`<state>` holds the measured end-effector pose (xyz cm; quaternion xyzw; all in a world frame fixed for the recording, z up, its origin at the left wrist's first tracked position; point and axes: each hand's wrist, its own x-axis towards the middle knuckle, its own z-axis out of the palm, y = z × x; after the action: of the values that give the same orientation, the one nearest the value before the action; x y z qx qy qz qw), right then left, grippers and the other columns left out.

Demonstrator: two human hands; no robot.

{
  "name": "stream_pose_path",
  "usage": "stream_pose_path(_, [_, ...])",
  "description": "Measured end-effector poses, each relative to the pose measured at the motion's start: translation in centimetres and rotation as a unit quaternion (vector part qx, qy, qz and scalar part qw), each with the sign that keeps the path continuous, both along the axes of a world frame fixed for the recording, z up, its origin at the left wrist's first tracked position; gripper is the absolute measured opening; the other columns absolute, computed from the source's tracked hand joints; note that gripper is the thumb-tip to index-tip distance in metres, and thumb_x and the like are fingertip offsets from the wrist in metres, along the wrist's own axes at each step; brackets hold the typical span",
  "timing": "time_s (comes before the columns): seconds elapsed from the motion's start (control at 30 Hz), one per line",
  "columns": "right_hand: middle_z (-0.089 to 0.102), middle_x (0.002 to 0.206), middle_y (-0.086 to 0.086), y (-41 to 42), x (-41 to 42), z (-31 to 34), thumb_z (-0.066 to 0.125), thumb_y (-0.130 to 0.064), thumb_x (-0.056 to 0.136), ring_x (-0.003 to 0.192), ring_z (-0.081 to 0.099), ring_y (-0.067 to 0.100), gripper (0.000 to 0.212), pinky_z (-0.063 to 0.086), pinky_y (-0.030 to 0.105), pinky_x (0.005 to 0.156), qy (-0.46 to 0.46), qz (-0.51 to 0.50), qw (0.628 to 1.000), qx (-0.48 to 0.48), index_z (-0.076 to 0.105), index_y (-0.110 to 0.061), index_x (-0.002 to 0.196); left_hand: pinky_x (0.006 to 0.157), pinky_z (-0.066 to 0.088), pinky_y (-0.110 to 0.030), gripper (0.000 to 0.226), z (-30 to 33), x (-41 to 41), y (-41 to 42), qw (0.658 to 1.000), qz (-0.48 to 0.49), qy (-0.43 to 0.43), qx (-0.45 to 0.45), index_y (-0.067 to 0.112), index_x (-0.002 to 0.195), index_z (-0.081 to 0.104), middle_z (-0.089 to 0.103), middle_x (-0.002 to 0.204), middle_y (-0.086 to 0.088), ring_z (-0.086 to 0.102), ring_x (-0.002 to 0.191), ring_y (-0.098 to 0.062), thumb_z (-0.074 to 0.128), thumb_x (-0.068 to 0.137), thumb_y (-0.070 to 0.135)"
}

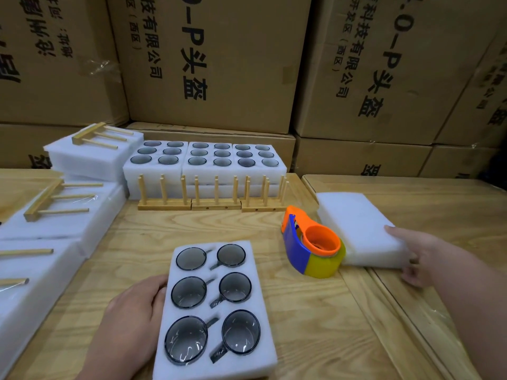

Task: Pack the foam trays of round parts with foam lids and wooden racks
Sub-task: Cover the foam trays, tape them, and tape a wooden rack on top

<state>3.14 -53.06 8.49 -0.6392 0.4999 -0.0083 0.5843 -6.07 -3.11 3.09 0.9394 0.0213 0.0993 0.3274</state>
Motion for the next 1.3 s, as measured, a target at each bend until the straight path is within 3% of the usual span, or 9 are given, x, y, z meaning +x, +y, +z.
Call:
stream_pose_path(0.13, [0.051, 0.115, 0.002, 1.0, 0.5, 0.3, 0.09, -0.055, 0.065, 0.098, 0.052, 0.025, 0.07, 0.051, 0.046, 0.092, -0.055, -0.006, 0.998, 0.032, 0.054, -0.024, 0.117, 0.092, 0.046, -0.041, 0.025, 0.1, 0.0, -0.1, 1.0, 0.0, -0.006, -0.003, 0.045, 0.112, 0.067, 0.068, 0.099, 0.024, 0.059, 0.096, -0.01, 0.049, 0.102, 0.03])
stream_pose_path(0.3, [0.062, 0.115, 0.003, 2.3, 0.7, 1.2, 0.09, -0.043, 0.072, 0.102, 0.062, 0.024, 0.058, 0.05, 0.038, 0.062, -0.138, -0.02, 0.985, 0.103, 0.059, -0.024, 0.116, 0.089, 0.047, -0.04, 0.025, 0.0, -0.2, 0.0, 1.0, -0.002, -0.004, -0.008, 0.044, 0.111, 0.068, 0.07, 0.1, 0.022, 0.061, 0.096, -0.009, 0.049, 0.102, 0.029])
stream_pose_path(0.4, [0.065, 0.104, 0.0, 2.8, 0.3, 2.0, 0.086, -0.044, 0.076, 0.089, 0.063, 0.019, 0.044, 0.048, 0.035, 0.059, -0.202, -0.031, 0.974, 0.101, 0.059, -0.024, 0.104, 0.091, 0.047, -0.04, 0.025, 0.0, -0.1, 0.0, 1.0, -0.003, -0.004, -0.007, 0.043, 0.113, 0.067, 0.071, 0.102, 0.021, 0.061, 0.099, -0.01, 0.049, 0.102, 0.03])
stream_pose_path(0.63, [0.069, 0.112, -0.005, 2.6, -4.4, 4.7, 0.09, -0.047, 0.064, 0.096, 0.067, 0.015, 0.071, 0.05, 0.031, 0.062, -0.338, -0.063, 0.939, 0.019, 0.058, -0.023, 0.123, 0.094, 0.046, -0.04, 0.024, -0.2, -0.1, 0.1, 1.0, 0.004, -0.006, -0.015, 0.041, 0.113, 0.067, 0.07, 0.103, 0.02, 0.061, 0.099, -0.011, 0.048, 0.102, 0.031])
stream_pose_path(0.73, [0.07, 0.109, -0.009, 2.1, -7.9, 3.7, 0.087, -0.055, 0.059, 0.075, 0.066, 0.01, 0.08, 0.045, 0.023, 0.044, -0.362, -0.075, 0.929, -0.001, 0.062, -0.025, 0.129, 0.093, 0.046, -0.04, 0.023, -0.2, 0.0, 0.1, 1.0, 0.003, -0.01, -0.012, 0.04, 0.112, 0.067, 0.07, 0.102, 0.02, 0.061, 0.098, -0.012, 0.049, 0.102, 0.03])
stream_pose_path(0.83, [0.072, 0.077, -0.016, 3.1, -10.9, 1.7, 0.072, -0.052, 0.084, 0.049, 0.06, -0.001, 0.043, 0.038, 0.014, 0.037, -0.371, -0.082, 0.925, 0.012, 0.06, -0.029, 0.119, 0.091, 0.046, -0.039, 0.024, -0.3, 0.0, 0.2, 1.0, 0.001, -0.012, -0.001, 0.039, 0.11, 0.068, 0.07, 0.102, 0.019, 0.062, 0.098, -0.013, 0.048, 0.102, 0.029])
stream_pose_path(0.9, [0.071, 0.069, -0.019, 4.0, -11.8, 0.2, 0.061, -0.049, 0.095, 0.054, 0.062, 0.0, 0.023, 0.041, 0.017, 0.045, -0.349, -0.074, 0.934, 0.028, 0.062, -0.029, 0.106, 0.09, 0.046, -0.04, 0.024, -0.4, -0.1, 0.2, 1.0, 0.0, -0.011, 0.006, 0.039, 0.111, 0.068, 0.07, 0.103, 0.019, 0.062, 0.098, -0.013, 0.048, 0.102, 0.029])
stream_pose_path(1.1, [0.062, 0.085, -0.001, 5.1, -11.9, -2.2, 0.059, -0.057, 0.095, 0.068, 0.054, 0.02, 0.031, 0.039, 0.031, 0.056, -0.192, 0.007, 0.981, 0.028, 0.062, -0.026, 0.099, 0.087, 0.048, -0.04, 0.025, -0.3, -0.3, 0.1, 1.0, -0.006, -0.012, -0.009, 0.039, 0.111, 0.068, 0.071, 0.103, 0.018, 0.062, 0.096, -0.015, 0.047, 0.102, 0.029])
stream_pose_path(1.3, [0.058, 0.137, 0.023, 2.7, -11.0, -2.1, 0.077, -0.044, 0.087, 0.122, 0.058, 0.042, 0.075, 0.046, 0.048, 0.1, -0.079, 0.051, 0.97, -0.222, 0.052, 0.001, 0.142, 0.086, 0.048, -0.038, 0.026, -0.5, -0.4, 0.1, 1.0, -0.003, -0.014, -0.014, 0.039, 0.109, 0.069, 0.071, 0.101, 0.019, 0.062, 0.095, -0.015, 0.046, 0.101, 0.028])
